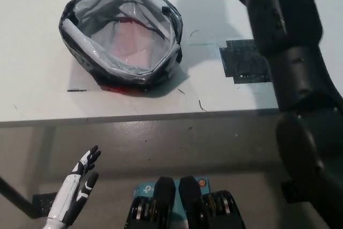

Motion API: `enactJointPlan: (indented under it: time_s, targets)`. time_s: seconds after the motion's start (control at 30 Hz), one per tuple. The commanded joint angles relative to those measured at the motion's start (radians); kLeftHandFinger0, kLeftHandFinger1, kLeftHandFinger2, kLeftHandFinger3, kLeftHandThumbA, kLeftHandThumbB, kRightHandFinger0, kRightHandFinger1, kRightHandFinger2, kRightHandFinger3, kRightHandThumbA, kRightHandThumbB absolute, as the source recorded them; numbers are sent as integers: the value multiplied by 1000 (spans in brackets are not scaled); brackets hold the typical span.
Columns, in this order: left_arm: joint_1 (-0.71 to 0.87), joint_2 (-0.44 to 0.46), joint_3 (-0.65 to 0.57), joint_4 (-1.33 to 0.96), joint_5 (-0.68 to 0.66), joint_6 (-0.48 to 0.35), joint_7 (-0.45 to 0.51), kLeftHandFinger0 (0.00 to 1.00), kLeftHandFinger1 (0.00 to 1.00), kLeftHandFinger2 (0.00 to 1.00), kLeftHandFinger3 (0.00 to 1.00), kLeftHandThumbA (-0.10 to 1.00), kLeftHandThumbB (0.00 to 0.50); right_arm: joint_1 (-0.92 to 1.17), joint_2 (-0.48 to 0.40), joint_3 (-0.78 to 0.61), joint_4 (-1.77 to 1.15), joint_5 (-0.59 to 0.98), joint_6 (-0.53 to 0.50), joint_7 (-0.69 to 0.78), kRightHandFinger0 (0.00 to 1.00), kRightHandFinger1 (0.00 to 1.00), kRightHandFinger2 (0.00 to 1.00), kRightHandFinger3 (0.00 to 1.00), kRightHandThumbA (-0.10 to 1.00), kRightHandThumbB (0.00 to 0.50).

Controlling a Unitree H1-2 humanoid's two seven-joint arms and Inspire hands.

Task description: The robot uses its right hand to pick up a bag of coffee beans and puts it in the black plastic bag, then the robot grabs the top of the bag and lifts it.

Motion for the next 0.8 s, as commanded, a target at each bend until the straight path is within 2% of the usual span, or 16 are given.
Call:
enactJointPlan:
  time_s: [0.0, 0.1, 0.13, 0.17, 0.23, 0.27, 0.3, 0.33, 0.37, 0.4, 0.47, 0.53, 0.63, 0.73, 0.77]
  targets:
    - [-9, 15, -3, -6, 14, -37, -1, 1000, 1000, 1000, 1000, 1000, 212, -151, 15, 64, 122, -45, -155, 41, 0, 413, 851, 909, -100, 174]
    - [-10, 15, -3, -11, 14, -31, -3, 1000, 1000, 1000, 1000, 1000, 224, -185, 29, 97, 207, -71, -200, 29, 17, 448, 861, 860, -100, 186]
    - [-10, 15, -3, -12, 14, -30, -4, 1000, 1000, 1000, 1000, 1000, 229, -201, 37, 111, 249, -83, -224, 21, 3, 443, 836, 780, -100, 183]
    - [-10, 17, -3, -12, 15, -32, -5, 1000, 1000, 1000, 1000, 1000, 221, -215, 46, 126, 285, -96, -240, 11, 1, 442, 828, 740, -100, 169]
    - [-10, 18, -5, -15, 20, -30, -5, 1000, 1000, 1000, 1000, 1000, 219, -230, 56, 147, 326, -115, -252, 1, 0, 385, 773, 710, -100, 151]
    - [-12, 17, -6, -19, 26, -21, -4, 1000, 1000, 1000, 1000, 1000, 235, -240, 64, 173, 367, -138, -264, -11, 0, 330, 719, 677, -100, 150]
    - [-12, 16, -6, -20, 28, -19, -4, 1000, 1000, 1000, 1000, 1000, 236, -243, 66, 181, 380, -144, -269, -14, 0, 327, 717, 674, -100, 151]
    - [-11, 15, -6, -23, 29, -21, -2, 1000, 1000, 1000, 1000, 1000, 236, -247, 73, 196, 407, -157, -276, -26, 0, 326, 731, 880, -100, 158]
    - [-10, 15, -5, -28, 27, -17, -4, 1000, 1000, 1000, 1000, 1000, 236, -247, 80, 207, 427, -167, -282, -38, 0, 343, 765, 1000, -100, 143]
    - [-9, 15, -5, -32, 24, -12, -6, 1000, 1000, 1000, 1000, 1000, 237, -246, 85, 218, 444, -175, -288, -46, 0, 346, 798, 895, -100, 140]
    - [-10, 16, -4, -35, 23, -8, -9, 1000, 1000, 1000, 1000, 1000, 245, -243, 90, 242, 469, -195, -301, -62, 6, 415, 864, 754, -100, 132]
    - [-13, 19, -4, -39, 19, -2, -14, 1000, 1000, 1000, 1000, 1000, 246, -239, 92, 275, 492, -224, -316, -75, 29, 499, 928, 748, -100, 128]
    - [-17, 21, -3, -46, 6, 15, -24, 1000, 1000, 1000, 1000, 1000, 261, -228, 92, 334, 504, -274, -336, -83, 25, 491, 890, 719, -100, 149]
    - [-21, 22, -5, -47, 6, 18, -31, 1000, 1000, 1000, 1000, 1000, 261, -219, 93, 388, 515, -318, -358, -108, 14, 481, 854, 750, -100, 181]
    - [-21, 22, -5, -48, 2, 16, -34, 1000, 1000, 1000, 1000, 1000, 254, -217, 94, 401, 517, -325, -359, -113, 2, 491, 867, 822, -100, 178]
